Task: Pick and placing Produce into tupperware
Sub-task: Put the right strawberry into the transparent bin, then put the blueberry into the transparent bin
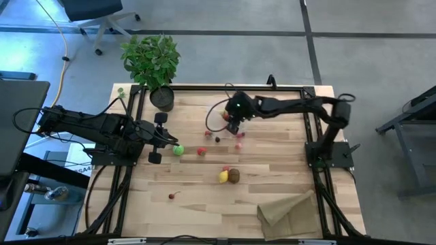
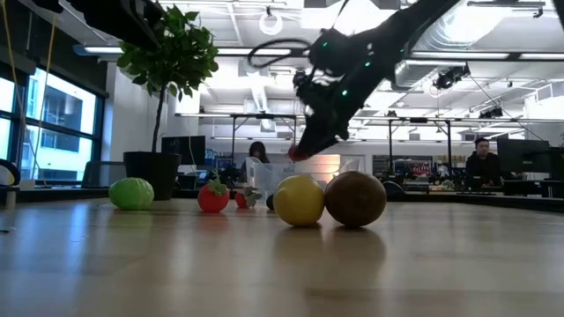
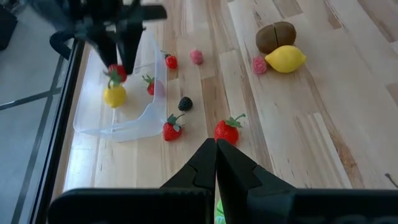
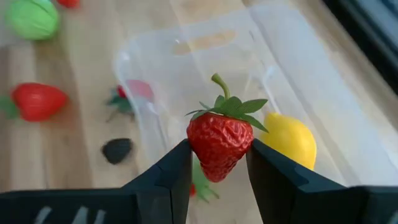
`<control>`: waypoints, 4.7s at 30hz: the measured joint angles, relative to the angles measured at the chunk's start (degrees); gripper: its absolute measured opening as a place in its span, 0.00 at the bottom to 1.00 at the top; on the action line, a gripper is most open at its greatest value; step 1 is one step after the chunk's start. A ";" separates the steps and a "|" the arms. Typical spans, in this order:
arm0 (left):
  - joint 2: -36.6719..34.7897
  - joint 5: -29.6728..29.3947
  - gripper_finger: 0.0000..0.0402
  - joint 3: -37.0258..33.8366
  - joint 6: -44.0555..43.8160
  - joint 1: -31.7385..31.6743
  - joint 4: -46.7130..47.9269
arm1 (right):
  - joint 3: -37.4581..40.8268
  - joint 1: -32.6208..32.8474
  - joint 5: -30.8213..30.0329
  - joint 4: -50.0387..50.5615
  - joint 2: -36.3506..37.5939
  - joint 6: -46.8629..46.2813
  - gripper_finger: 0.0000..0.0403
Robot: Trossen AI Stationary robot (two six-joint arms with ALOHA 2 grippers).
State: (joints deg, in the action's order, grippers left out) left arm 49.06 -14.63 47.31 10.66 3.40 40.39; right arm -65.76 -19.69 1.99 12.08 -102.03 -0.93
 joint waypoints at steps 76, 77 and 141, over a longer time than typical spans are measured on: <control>0.00 0.00 0.01 0.00 -0.01 0.00 0.02 | 26.08 4.67 4.95 -13.29 28.94 -6.77 0.37; 0.01 0.00 0.01 0.00 0.01 0.00 0.01 | 28.51 5.61 4.29 -15.48 29.74 -6.77 0.37; 0.00 0.00 0.01 0.00 0.01 0.00 0.02 | 42.88 5.25 -5.43 -49.15 7.14 -9.09 0.37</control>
State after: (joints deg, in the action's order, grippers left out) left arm 49.06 -14.63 47.30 10.67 3.40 40.41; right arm -22.87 -14.44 -3.44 -37.07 -94.89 -10.02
